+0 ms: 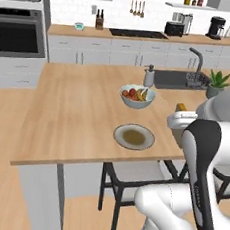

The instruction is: Start the toaster. Once the lever pops up, take the bread to the plate on the dining counter.

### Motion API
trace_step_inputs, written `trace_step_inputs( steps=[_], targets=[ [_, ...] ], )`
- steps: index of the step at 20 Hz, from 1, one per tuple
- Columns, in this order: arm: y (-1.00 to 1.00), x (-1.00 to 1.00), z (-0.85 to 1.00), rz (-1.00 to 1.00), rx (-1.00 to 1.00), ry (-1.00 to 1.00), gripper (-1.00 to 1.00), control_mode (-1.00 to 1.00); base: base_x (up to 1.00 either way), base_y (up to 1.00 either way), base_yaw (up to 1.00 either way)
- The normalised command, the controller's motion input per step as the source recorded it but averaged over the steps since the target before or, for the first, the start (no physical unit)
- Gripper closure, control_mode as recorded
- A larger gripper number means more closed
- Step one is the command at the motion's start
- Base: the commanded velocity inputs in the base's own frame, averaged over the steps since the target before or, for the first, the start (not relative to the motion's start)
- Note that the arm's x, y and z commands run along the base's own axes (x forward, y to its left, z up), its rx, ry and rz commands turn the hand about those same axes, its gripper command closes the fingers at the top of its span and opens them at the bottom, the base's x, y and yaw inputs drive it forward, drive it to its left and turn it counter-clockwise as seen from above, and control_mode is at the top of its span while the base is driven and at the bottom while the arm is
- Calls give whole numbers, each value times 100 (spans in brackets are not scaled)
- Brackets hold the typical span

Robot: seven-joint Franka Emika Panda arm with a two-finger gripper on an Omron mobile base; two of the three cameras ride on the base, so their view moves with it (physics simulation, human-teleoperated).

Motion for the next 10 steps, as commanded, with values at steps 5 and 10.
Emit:
trace_step_inputs(
  steps=[5, 10],
  targets=[
    [0, 0, 0, 0, 0, 0, 100, 100, 53, -36, -1],
    [0, 0, 0, 0, 0, 0, 100, 100, 59, -4, 0]
  ],
)
